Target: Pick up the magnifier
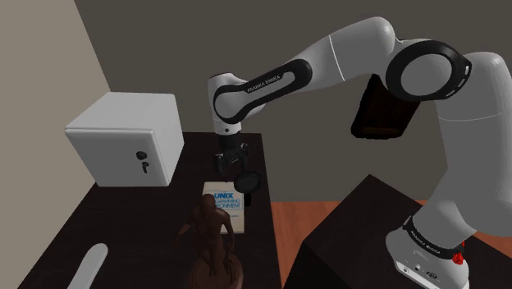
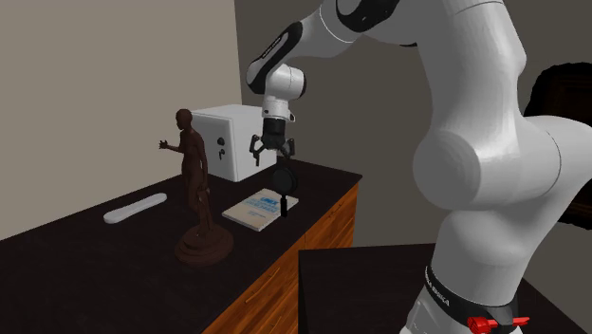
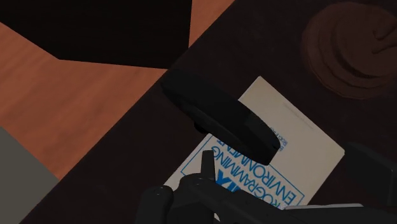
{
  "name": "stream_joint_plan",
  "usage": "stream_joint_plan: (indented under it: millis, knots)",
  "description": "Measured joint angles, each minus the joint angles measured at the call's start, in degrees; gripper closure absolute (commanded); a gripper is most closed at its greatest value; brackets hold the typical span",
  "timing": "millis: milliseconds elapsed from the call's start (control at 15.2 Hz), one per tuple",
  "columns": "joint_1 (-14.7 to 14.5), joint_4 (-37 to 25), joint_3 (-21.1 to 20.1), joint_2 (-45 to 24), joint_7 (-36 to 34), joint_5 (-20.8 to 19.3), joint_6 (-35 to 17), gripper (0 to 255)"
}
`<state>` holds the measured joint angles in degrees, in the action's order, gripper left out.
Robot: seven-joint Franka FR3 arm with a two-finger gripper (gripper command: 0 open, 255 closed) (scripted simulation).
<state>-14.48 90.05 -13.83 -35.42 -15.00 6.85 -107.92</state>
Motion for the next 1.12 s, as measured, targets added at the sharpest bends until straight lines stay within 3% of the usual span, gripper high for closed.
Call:
stream_joint_plan:
  millis: [396, 462, 1122]
  knots:
    - [-0.21, 0.56, 0.25, -2.32, 0.44, -0.27, -2.76, 0]
    - [-0.22, 0.56, 0.26, -2.40, 0.46, -0.28, -2.85, 255]
    - [-0.20, 0.52, 0.29, -2.46, 0.47, -0.32, -2.93, 255]
